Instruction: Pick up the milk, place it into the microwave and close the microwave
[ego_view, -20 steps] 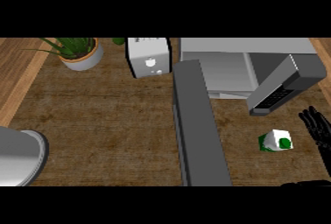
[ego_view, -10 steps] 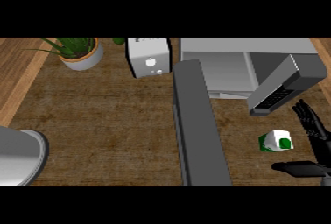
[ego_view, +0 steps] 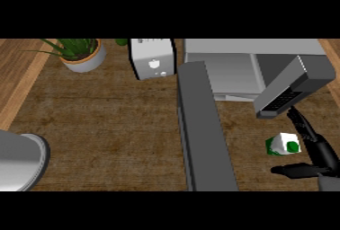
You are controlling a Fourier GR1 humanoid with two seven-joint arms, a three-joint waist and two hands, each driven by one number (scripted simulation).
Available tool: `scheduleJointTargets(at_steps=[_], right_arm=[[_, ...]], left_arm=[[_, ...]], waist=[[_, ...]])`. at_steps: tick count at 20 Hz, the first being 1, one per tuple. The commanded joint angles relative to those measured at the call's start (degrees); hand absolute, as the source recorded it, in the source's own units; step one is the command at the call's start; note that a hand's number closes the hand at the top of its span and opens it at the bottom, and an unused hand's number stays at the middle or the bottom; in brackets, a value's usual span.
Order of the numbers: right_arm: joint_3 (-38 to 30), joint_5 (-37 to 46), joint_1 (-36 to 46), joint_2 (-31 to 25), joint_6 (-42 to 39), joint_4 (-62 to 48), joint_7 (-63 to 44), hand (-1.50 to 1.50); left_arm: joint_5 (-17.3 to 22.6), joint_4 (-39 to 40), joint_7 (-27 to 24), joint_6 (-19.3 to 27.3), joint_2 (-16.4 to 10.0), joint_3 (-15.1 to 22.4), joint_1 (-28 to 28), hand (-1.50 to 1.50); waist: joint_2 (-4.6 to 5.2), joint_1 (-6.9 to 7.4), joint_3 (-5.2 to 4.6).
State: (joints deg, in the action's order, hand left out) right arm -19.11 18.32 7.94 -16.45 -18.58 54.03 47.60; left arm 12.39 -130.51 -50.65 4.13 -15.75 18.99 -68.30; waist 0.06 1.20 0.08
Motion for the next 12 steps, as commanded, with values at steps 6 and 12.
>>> scheduleJointTargets(at_steps=[6, 12], right_arm=[[3.5, 4.0, 1.7, -0.5, 4.2, -13.5, 11.8, 1.5], [2.1, 6.1, 6.8, -2.6, 13.1, -23.0, 16.2, -1.5]], left_arm=[[1.7, 0.9, 0.8, 0.1, 0.0, -1.3, 1.7, -1.5], [5.1, -0.7, -0.8, -2.8, -2.3, -4.5, -0.8, -1.5]], waist=[[0.05, -0.4, 0.0], [0.1, 0.2, 0.04]])
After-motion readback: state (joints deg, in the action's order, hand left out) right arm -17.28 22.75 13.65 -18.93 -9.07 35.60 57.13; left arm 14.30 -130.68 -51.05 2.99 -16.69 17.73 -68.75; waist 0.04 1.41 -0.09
